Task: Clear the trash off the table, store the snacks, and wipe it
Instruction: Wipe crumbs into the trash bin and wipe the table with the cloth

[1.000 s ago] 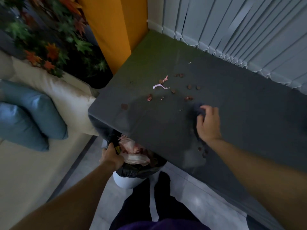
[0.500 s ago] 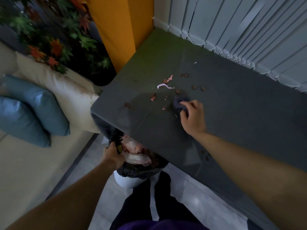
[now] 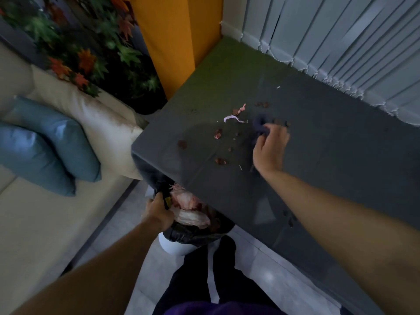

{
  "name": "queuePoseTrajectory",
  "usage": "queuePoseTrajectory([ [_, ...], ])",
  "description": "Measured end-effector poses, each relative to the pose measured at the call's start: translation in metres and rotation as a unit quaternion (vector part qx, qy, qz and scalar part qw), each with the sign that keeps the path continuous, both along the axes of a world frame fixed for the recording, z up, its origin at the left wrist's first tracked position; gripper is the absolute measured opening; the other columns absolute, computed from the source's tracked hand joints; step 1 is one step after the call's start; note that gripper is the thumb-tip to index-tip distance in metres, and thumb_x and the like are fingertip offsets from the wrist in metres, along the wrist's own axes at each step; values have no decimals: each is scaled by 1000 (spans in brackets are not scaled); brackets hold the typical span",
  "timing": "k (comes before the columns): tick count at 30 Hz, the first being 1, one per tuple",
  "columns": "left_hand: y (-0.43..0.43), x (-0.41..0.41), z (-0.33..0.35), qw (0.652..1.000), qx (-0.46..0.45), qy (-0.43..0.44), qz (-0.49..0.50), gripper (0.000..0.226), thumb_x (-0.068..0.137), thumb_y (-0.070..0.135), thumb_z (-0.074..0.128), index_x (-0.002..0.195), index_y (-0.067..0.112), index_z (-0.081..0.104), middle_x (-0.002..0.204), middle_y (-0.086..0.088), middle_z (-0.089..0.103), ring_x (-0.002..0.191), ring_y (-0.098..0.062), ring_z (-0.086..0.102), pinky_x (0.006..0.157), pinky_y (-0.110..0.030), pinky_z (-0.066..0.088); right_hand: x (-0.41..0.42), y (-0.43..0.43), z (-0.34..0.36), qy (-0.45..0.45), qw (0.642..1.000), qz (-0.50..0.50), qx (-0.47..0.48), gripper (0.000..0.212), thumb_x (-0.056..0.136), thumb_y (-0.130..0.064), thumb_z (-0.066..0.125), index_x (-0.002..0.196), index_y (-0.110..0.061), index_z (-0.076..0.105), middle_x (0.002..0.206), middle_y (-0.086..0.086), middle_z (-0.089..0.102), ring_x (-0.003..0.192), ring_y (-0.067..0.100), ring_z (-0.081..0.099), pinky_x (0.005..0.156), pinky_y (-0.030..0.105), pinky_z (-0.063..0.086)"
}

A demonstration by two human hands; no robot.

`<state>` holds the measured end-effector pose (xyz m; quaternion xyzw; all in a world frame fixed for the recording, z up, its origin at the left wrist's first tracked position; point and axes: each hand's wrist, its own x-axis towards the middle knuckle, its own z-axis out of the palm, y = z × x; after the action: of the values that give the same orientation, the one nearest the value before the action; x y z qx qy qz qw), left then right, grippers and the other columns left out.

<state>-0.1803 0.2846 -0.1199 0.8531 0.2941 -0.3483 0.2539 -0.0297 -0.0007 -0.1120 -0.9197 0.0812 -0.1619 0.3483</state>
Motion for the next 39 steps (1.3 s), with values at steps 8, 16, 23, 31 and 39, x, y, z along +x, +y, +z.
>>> queuePoseTrajectory([
  [8,-2,2,-3,1000,1,-3,8,57,85,13,52,140,21,39,131,-14,42,115,-38,50,88,-37,44,-9,27,-5,116,970,206,-62,17,83,-6,52,95,-9,64,102,12,65,99,33,53,87,38,41],
  [16,2,4,-3,1000,-11,-8,7,52,84,13,49,134,21,43,122,-11,46,108,-33,50,82,-35,41,0,51,2,110,983,143,-1,26,91,0,51,113,-8,61,120,10,60,119,26,47,96,25,35],
  [23,4,1,-5,999,-21,-11,22,49,87,17,53,134,25,44,115,-6,41,96,-27,47,81,-34,42,-19,60,10,85,969,229,26,12,82,-16,45,78,-14,56,83,1,59,87,21,49,75,35,42],
  [31,2,-2,-6,999,-24,-26,18,52,85,16,51,136,22,43,126,-10,44,112,-32,47,84,-34,40,36,77,15,161,961,224,-28,31,93,-1,46,119,-5,62,123,17,59,115,32,55,97,36,42],
  [39,2,-1,-4,999,-23,-20,20,49,86,19,55,134,25,44,125,-10,43,111,-34,50,85,-37,44,-9,78,22,129,921,367,-17,24,83,-6,51,99,-12,68,104,8,63,105,22,56,93,31,44],
])
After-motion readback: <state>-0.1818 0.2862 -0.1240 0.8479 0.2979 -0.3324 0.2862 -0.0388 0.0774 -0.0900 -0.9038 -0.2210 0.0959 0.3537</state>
